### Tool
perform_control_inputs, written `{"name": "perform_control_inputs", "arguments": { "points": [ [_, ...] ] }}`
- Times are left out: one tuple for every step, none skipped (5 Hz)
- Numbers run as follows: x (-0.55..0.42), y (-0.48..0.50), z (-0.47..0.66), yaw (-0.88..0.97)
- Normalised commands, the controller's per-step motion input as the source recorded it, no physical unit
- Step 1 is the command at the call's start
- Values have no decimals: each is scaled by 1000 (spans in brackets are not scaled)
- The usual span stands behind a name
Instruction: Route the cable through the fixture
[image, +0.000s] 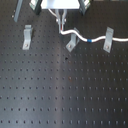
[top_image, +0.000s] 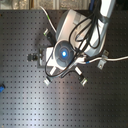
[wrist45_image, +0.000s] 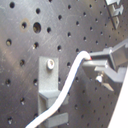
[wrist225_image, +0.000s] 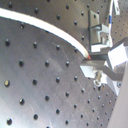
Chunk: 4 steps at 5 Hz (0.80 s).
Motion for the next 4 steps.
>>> {"name": "perform_control_inputs", "arguments": {
  "points": [
    [7,-279,-138,0],
    [-39,-249,-154,-74],
    [-144,-173,-149,-220],
    [-276,-177,-132,-389]
  ]
}}
